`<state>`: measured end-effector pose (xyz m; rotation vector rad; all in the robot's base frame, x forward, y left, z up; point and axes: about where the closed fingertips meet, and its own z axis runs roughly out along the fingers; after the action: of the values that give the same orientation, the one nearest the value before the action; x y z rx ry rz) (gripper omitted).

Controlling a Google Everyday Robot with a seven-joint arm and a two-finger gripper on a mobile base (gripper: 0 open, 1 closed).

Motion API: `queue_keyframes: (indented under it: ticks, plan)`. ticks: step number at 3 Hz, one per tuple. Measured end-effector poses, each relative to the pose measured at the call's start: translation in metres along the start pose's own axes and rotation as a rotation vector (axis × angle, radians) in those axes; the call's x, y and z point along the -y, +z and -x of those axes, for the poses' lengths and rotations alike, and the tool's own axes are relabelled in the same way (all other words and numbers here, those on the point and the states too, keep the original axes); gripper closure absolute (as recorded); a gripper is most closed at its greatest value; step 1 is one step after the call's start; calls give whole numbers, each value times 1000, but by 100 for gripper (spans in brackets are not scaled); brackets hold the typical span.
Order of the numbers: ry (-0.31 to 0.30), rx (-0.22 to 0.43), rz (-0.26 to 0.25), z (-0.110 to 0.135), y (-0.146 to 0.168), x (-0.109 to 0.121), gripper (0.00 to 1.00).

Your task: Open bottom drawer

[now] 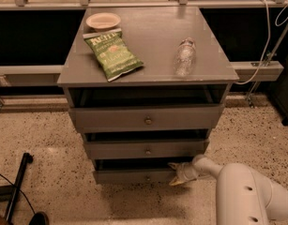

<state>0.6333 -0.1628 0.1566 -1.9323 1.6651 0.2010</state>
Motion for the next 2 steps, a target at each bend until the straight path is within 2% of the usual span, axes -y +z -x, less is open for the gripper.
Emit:
queue_keyframes:
  ticks: [1,2]
  plan:
    - [-37,15,17,7,-9,-10,58]
    - [-48,24,28,9,-12,-18,61]
